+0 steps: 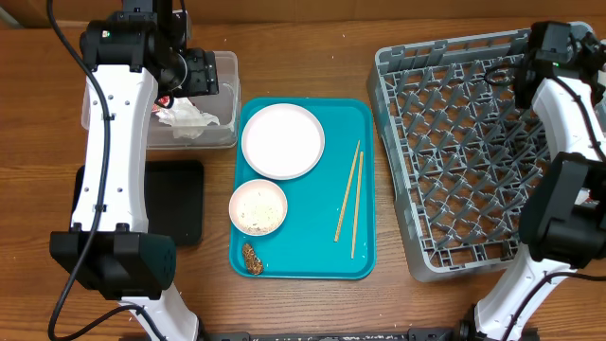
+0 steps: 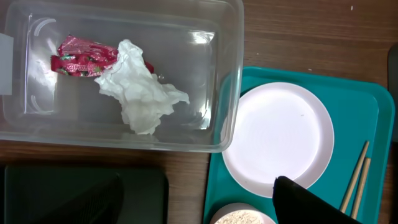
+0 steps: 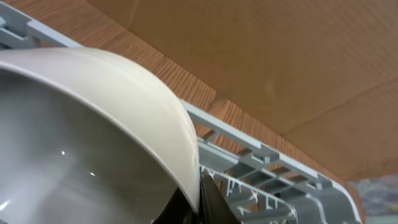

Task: Sort waste into correct bins and load items into the dishwasher
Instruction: 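Place the steel bowl into the rack with the right gripper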

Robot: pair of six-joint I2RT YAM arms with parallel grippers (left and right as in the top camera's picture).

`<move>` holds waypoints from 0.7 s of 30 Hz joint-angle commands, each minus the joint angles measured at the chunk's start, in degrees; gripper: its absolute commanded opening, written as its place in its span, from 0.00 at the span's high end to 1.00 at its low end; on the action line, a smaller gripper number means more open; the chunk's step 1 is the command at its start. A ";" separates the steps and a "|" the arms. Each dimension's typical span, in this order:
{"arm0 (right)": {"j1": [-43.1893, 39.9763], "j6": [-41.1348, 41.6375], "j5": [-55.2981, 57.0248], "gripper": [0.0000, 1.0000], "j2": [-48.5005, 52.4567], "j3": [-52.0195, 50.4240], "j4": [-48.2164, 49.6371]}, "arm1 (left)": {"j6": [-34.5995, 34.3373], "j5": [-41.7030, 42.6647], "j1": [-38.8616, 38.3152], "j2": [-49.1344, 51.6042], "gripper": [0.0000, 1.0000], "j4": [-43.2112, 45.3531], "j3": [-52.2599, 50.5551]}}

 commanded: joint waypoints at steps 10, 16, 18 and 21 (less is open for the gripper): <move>4.42 5.40 -10.86 0.96 0.17 0.15 -10.88 | -0.79 0.79 0.24 -1.64 0.21 0.55 1.07; 5.57 5.33 -15.56 0.80 -1.07 0.17 -14.01 | -0.79 0.79 0.24 -1.64 0.21 0.66 1.07; 6.01 5.31 -16.63 0.73 -2.82 0.17 -14.25 | -0.79 0.79 0.24 -1.64 0.20 0.63 1.07; 6.56 5.31 -18.67 0.59 -6.34 0.17 -14.19 | -0.79 0.79 0.24 -1.64 0.18 0.68 1.07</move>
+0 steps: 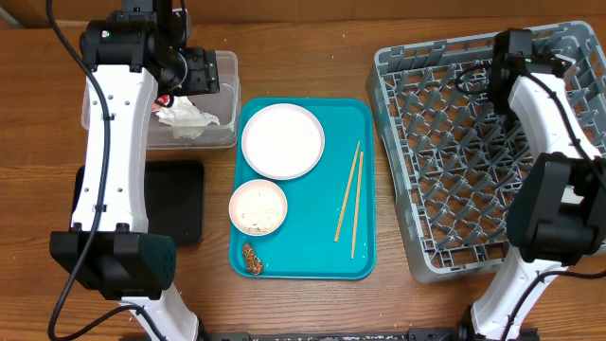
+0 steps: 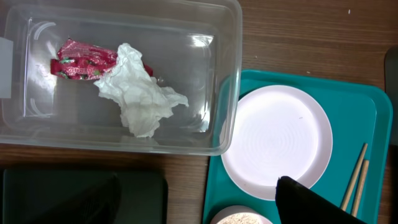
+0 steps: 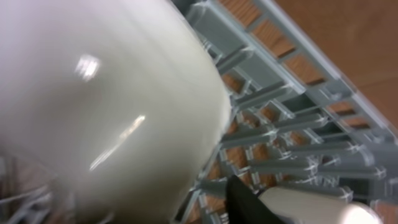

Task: Sort waste into correct bins and load items into the dishwasher
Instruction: 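Place the steel bowl into the rack with the right gripper, then grasp the pink rice bowl with the left gripper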

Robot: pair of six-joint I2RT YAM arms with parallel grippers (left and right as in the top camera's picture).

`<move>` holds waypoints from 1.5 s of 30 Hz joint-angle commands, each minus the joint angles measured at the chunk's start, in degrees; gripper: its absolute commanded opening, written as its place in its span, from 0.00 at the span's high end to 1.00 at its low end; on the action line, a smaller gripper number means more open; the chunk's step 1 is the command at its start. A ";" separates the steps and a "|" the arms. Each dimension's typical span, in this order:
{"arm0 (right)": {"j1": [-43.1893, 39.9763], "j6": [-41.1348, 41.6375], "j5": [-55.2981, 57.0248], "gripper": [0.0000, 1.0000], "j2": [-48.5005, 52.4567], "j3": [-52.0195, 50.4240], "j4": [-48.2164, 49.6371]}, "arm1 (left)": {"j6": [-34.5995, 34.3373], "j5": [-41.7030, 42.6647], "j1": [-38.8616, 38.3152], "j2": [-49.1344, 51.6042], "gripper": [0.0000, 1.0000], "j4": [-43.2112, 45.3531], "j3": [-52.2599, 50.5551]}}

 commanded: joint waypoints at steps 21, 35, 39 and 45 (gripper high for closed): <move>-3.34 -4.96 -39.15 0.00 -20.81 0.09 -13.51 | 0.72 2.60 -3.52 -0.31 0.19 -3.87 0.20; -3.34 -5.16 -39.15 0.00 -20.81 0.09 -14.49 | 2.43 2.62 -18.08 7.34 0.21 -13.07 -9.25; -3.34 -5.16 -39.15 0.00 -20.81 0.09 -14.62 | 2.25 2.62 -21.27 7.74 0.20 -12.66 -15.23; -3.34 -5.11 -39.17 0.00 -20.81 0.09 -15.30 | 2.23 2.62 -24.44 7.76 0.19 -10.14 -22.88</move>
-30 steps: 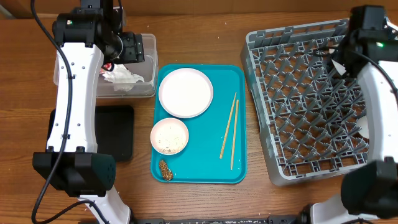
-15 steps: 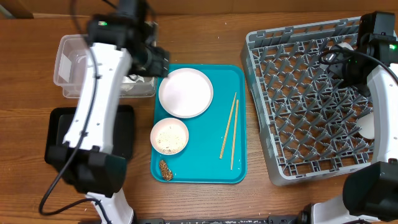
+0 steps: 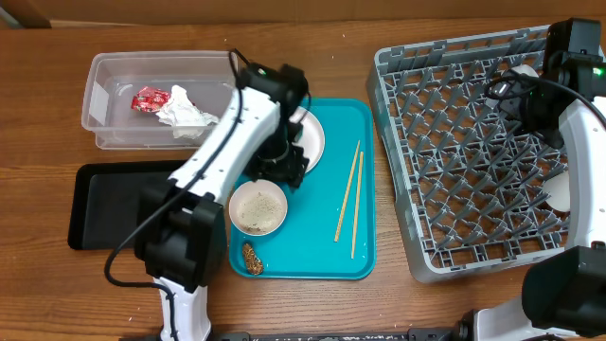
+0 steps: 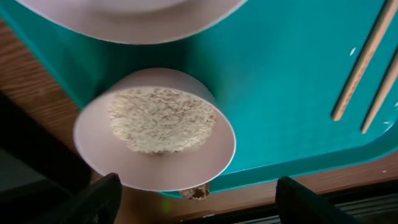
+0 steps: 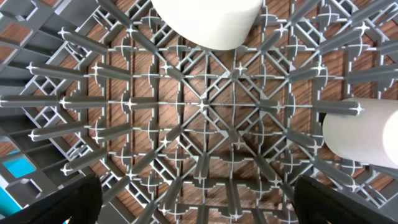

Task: Sort waste into correct bins and load items into the dishwasher
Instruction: 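Grasp the pink rice bowl with the left gripper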

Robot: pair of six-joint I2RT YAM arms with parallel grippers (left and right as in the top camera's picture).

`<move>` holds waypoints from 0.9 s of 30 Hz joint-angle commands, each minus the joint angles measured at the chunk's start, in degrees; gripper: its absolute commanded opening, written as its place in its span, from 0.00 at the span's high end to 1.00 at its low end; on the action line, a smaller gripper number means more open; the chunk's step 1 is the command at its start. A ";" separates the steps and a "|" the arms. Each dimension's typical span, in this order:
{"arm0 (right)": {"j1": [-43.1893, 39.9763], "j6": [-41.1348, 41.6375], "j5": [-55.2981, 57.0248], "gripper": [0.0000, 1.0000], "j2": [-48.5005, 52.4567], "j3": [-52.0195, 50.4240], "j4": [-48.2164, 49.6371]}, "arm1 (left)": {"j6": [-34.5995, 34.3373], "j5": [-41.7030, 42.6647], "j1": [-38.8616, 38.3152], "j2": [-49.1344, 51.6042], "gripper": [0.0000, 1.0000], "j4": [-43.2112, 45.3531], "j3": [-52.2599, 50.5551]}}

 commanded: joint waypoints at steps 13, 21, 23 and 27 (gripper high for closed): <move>-0.07 -0.37 -0.07 0.00 -0.24 0.20 -0.79 | 0.44 3.43 -2.67 0.44 0.32 12.11 -12.07; -0.07 -0.37 -0.07 0.00 -0.24 0.20 -0.83 | -1.27 3.23 -3.34 0.44 0.50 15.80 -14.95; -0.07 -0.35 -0.04 0.00 -0.24 0.20 -0.83 | -2.12 3.23 -3.34 0.44 0.58 16.13 -14.99; -0.07 -0.37 -0.07 0.00 -0.24 0.20 -0.83 | -2.16 3.21 -3.37 0.44 0.76 16.37 -15.52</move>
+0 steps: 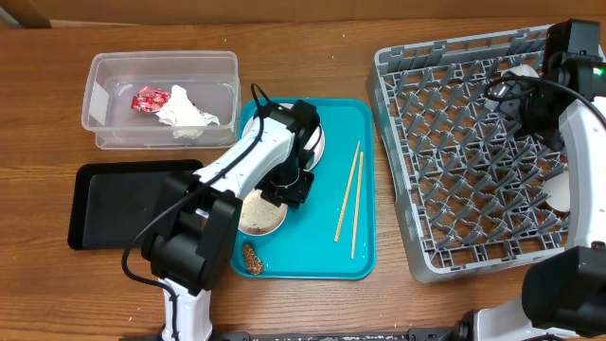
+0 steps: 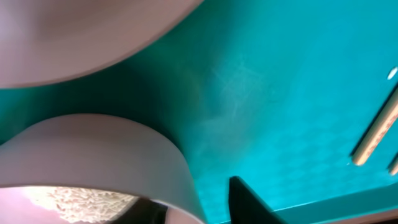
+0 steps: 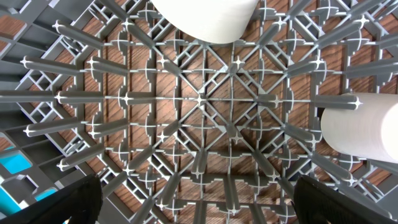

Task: Sort waste into correct bins and load items into the dishwasher
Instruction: 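Grasp the pink rice bowl with the left gripper, then tip the rice bowl over the black tray to dump the rice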

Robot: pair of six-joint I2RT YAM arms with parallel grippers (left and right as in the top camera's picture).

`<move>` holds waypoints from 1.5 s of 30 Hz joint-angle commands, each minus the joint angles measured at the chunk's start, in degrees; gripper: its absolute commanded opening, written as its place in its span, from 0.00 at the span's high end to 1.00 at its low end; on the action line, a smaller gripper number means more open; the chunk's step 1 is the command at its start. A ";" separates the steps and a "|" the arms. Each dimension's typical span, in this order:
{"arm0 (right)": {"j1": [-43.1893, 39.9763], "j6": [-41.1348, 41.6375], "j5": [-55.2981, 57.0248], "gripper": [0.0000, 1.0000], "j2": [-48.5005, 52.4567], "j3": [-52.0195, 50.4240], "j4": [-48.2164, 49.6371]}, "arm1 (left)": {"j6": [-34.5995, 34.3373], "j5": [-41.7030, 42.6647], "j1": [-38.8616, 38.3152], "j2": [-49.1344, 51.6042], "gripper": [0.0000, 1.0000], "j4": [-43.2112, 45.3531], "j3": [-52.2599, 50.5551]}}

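On the teal tray [image 1: 365, 118] stands a white bowl of rice [image 1: 254, 216]. My left gripper [image 1: 289, 186] is down on its right side. In the left wrist view my left gripper [image 2: 199, 208] has closed in on the bowl [image 2: 93, 155], one finger inside over the rice and one outside the wall. A white plate [image 1: 315, 142] lies mostly under that arm. Two chopsticks [image 1: 350, 199] and a brown food scrap [image 1: 252, 258] also lie on the tray. My right gripper [image 3: 199, 205] hangs open over the grey dish rack [image 1: 445, 66].
A clear bin [image 1: 104, 66] at the back left holds a red wrapper [image 1: 149, 98] and a crumpled tissue [image 1: 189, 116]. A black tray [image 1: 123, 204] lies in front of it. Two white dishes [image 3: 205, 15] [image 3: 360, 130] sit in the rack.
My left gripper has come down from above the rice bowl to its rim, and its jaws have narrowed around the wall. The right arm has not moved.
My left gripper hung over the clear bin while my right held a white dish at the rack's far side. Then the dish stood in the rack, my right gripper was open above it, and my left was open over the rice bowl. Now my left grips that bowl's wall.
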 commanded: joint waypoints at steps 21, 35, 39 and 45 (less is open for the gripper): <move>-0.07 -0.37 0.00 0.00 -0.24 0.20 -0.11 | -4.52 -4.46 -0.70 -1.49 0.96 -3.56 3.80; -0.09 -1.70 0.02 0.00 -0.26 0.20 -0.15 | -5.14 -3.02 14.08 -17.14 0.96 -3.50 5.57; -0.09 -1.92 0.22 0.00 -0.24 0.20 -0.15 | -3.08 3.32 20.68 -18.05 0.96 -3.17 5.51; -0.09 -2.97 0.22 0.00 -0.24 0.20 -0.07 | 5.95 18.27 31.17 -18.05 0.96 -1.68 3.02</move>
